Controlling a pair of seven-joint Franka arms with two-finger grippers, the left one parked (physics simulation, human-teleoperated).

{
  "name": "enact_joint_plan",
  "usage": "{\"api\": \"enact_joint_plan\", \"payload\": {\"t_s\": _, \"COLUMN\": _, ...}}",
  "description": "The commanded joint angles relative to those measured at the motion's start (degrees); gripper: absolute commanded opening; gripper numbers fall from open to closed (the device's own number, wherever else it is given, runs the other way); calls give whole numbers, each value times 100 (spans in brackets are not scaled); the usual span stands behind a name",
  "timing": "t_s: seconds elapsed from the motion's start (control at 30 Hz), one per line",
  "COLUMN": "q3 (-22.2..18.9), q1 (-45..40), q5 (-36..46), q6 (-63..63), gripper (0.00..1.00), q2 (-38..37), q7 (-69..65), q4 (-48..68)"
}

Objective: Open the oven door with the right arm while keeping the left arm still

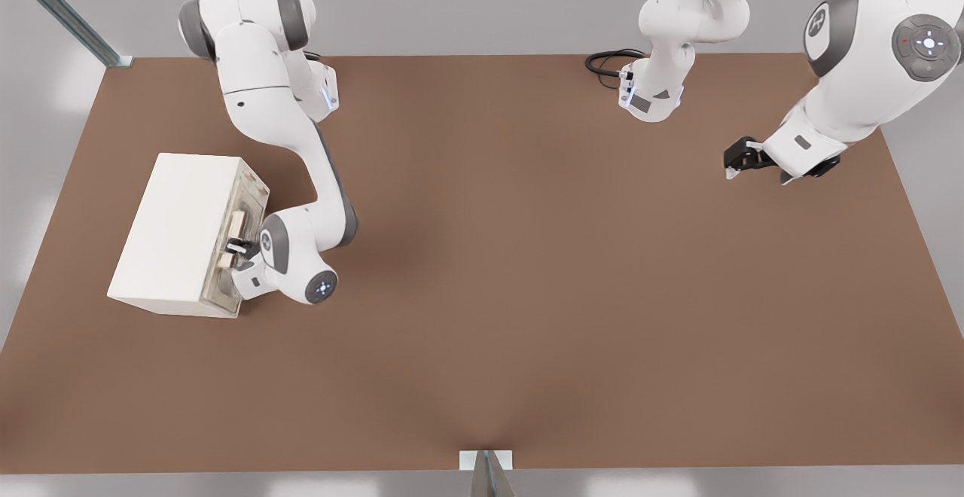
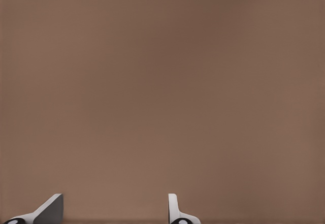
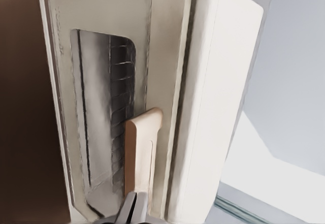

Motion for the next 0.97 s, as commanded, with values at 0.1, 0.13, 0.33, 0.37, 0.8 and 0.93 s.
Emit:
{"api": "enact_joint_plan", "payload": {"t_s": 0.1, "q3": 21, "q1": -168, "q5": 1652, "q6": -1, "gripper": 21, "q2": -842, "q7": -858, "q4": 907}}
{"api": "enact_joint_plan", "payload": {"t_s": 0.13, "q3": 21, "q1": -379, "q5": 2258, "q6": 52, "gripper": 21, "q2": -1149, "q7": -1290, "q4": 1091}}
{"api": "enact_joint_plan", "payload": {"t_s": 0.33, "q3": 337, "q1": -1513, "q5": 3279, "q6": 412, "gripper": 100, "q2": -1888, "q7": -2713, "q4": 1697}}
{"api": "enact_joint_plan", "payload": {"t_s": 0.37, "q3": 337, "q1": -1504, "q5": 3279, "q6": 474, "gripper": 100, "q2": -1897, "q7": -2713, "q4": 1733}}
{"api": "enact_joint_plan", "payload": {"t_s": 0.8, "q3": 320, "q1": -1610, "q5": 3165, "q6": 597, "gripper": 100, "q2": -2161, "q7": -3039, "q4": 1680}}
{"api": "enact_joint_plan", "payload": {"t_s": 0.93, "q3": 320, "q1": -1610, "q5": 3165, "q6": 597, "gripper": 100, "q2": -2161, "q7": -3030, "q4": 1680}}
